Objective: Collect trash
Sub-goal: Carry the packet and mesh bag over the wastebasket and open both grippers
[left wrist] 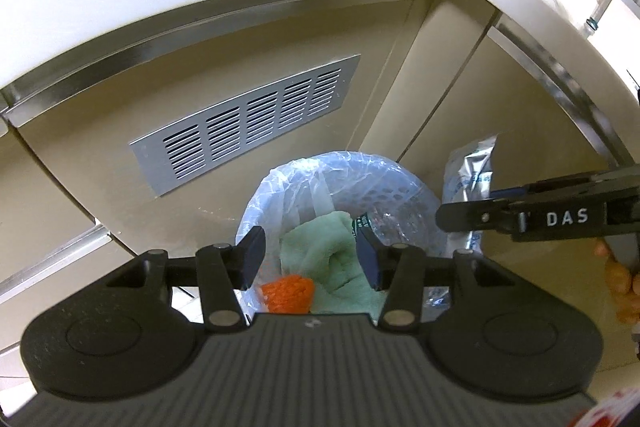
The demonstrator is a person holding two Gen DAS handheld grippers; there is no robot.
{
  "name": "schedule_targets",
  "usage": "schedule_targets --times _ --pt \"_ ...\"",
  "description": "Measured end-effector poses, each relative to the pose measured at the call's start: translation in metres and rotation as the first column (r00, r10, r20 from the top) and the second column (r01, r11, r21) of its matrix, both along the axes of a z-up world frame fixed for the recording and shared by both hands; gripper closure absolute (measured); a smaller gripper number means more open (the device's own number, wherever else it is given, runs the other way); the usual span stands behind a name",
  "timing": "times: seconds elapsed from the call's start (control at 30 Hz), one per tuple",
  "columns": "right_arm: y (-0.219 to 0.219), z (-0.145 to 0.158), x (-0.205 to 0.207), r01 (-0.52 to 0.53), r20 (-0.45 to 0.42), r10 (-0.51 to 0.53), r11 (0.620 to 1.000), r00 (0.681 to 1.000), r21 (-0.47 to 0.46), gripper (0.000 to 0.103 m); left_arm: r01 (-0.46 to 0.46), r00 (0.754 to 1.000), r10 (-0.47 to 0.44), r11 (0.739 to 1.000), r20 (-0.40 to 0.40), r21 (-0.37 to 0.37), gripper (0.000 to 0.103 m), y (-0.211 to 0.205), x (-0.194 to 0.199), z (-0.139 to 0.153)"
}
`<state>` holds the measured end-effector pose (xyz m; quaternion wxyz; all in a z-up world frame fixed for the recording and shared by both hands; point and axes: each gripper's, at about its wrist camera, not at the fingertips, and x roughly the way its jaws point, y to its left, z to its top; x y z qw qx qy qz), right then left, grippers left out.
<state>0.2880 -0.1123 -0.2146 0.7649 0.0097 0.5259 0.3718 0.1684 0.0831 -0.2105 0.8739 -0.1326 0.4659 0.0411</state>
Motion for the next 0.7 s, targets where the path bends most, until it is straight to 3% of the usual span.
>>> schedule_targets --times 0.37,0.43,0.5,0.7 --pt "0.023 -0.01 0.003 -0.074 0.002 0.074 0.996 0.997 -0.043 0.062 -0.033 0.999 0.033 0.999 -0.002 -0.004 0.057 0.008 -0.003 0.003" --pt "0.025 -0.011 0.002 -0.075 0.007 0.075 0.995 0.997 -0.059 0.056 -0.035 0.999 0.035 0.999 -0.003 -0.002 0.057 0.009 -0.003 0.003" --pt "0.026 -0.011 0.002 -0.067 0.016 0.068 0.996 0.998 -0.058 0.037 -0.04 0.999 0.04 0.999 -0.003 -0.001 0.057 0.01 -0.005 0.003" --pt "0.022 -0.007 -0.001 -0.061 0.022 0.063 0.996 0.998 -0.062 0.036 -0.044 0.999 0.044 0.999 0.006 0.0 0.057 0.011 -0.01 0.007"
